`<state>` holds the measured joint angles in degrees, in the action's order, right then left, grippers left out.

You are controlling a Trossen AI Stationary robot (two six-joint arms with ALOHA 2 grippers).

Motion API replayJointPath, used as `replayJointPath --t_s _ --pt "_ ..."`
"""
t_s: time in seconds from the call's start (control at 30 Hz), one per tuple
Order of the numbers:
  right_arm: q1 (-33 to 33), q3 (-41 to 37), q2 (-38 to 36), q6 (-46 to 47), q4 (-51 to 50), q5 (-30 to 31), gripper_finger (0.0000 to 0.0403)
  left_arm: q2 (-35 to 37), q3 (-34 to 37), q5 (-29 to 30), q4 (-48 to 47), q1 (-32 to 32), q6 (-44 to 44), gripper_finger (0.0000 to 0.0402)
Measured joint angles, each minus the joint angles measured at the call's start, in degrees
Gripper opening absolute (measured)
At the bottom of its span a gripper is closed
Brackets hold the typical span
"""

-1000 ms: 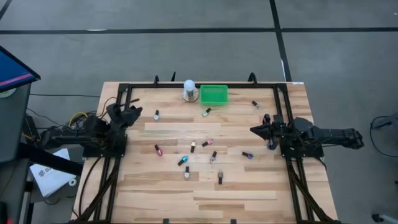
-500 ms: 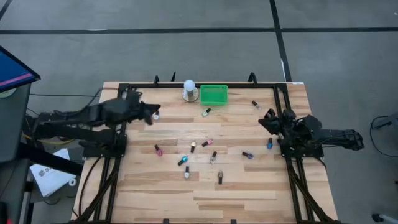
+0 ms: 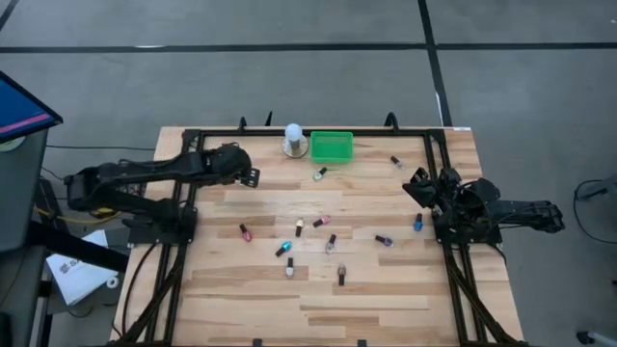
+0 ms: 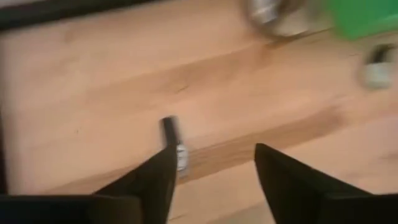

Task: Pick & Place Nail Polish
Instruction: Put the white nail polish bottle into the green basket

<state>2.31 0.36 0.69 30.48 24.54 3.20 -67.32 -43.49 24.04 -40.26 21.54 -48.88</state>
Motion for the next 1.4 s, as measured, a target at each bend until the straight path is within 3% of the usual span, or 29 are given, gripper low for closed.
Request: replayJointPath --t_s 0.1,0.23,0.5,0.8,0.9,1.1,1.4 --pt "0.0 0.0 0.0 0.0 0.0 0.0 0.0 -1.5 2.7 -2.5 2.3 3.2 0.0 0.0259" --pt "0.1 0.0 0.0 0.0 0.0 0.0 0.0 -2.8 6.9 -7.8 8.9 6.5 1.7 0.0274" --pt "0.1 0.0 0.0 0.0 0.0 0.1 0.0 -9.0 9.6 -8.3 15.4 9.2 5.0 0.0264" --pt "0.1 0.0 0.0 0.0 0.0 0.2 0.0 -18.1 9.5 -8.5 17.7 7.1 4.2 0.0255" --pt "0.1 0.0 0.0 0.0 0.0 0.2 0.0 -19.0 9.4 -8.3 17.7 6.9 3.4 0.0226" --pt "0.1 0.0 0.0 0.0 0.0 0.3 0.0 -18.8 9.4 -8.5 18.3 7.3 3.2 0.0103" --pt "0.1 0.0 0.0 0.0 0.0 0.2 0.0 -16.6 9.6 -11.2 18.5 7.4 3.1 0.0099"
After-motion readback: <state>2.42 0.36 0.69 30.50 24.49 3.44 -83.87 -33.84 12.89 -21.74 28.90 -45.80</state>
